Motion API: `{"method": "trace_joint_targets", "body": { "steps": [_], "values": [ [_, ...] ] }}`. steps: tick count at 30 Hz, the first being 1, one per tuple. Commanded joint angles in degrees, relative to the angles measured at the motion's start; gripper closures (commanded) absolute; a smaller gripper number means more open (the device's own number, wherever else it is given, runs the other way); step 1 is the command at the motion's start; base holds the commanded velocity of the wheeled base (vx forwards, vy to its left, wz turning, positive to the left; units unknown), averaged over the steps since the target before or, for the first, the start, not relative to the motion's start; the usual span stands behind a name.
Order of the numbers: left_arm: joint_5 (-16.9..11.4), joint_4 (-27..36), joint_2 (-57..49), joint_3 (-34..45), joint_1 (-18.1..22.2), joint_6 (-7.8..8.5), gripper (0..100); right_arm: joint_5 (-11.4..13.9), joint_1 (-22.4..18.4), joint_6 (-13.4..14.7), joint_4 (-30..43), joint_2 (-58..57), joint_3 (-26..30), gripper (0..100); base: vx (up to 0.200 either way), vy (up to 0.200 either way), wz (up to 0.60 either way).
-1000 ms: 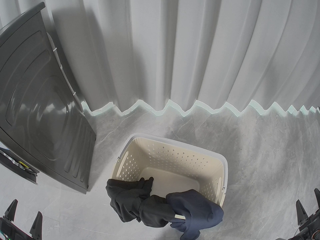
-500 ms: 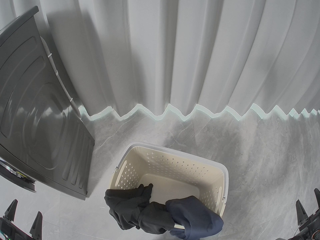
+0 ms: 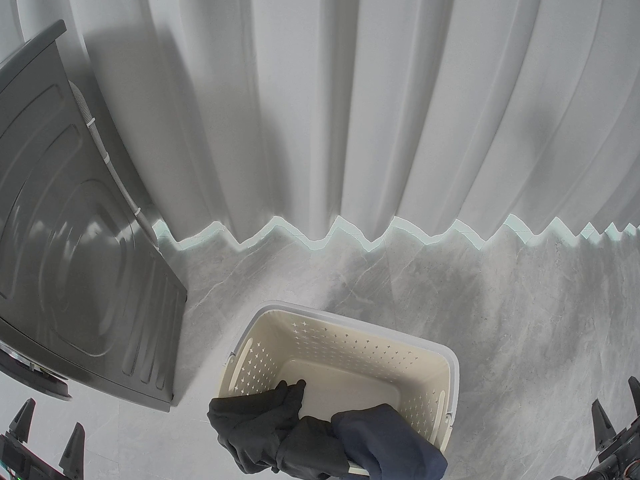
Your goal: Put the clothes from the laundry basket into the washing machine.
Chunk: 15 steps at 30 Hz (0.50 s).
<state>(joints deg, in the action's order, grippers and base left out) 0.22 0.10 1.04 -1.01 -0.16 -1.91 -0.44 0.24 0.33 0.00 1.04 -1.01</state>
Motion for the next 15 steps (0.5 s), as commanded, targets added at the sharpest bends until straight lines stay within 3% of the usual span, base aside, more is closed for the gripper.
{"method": "trace_joint_targets", "body": {
  "steps": [1,3,12,15],
  "values": [
    [0.04,-0.01,-0.86,0.92,-0.02,-0.02,0,0.0,0.02,0.02,0.0,-0.95,1.01,0,0.0,0.0,0.0],
    [-0.04,-0.01,-0.86,1.01,-0.02,-0.02,0,0.0,0.02,0.02,0.0,-0.95,1.01,0,0.0,0.0,0.0],
    [-0.04,-0.01,-0.86,1.01,-0.02,-0.02,0,0.0,0.02,0.02,0.0,-0.95,1.01,0,0.2,0.0,0.0],
    [0.04,-0.01,-0.86,1.01,-0.02,-0.02,0,0.0,0.02,0.02,0.0,-0.95,1.01,0,0.0,0.0,0.0]
  ]
}}
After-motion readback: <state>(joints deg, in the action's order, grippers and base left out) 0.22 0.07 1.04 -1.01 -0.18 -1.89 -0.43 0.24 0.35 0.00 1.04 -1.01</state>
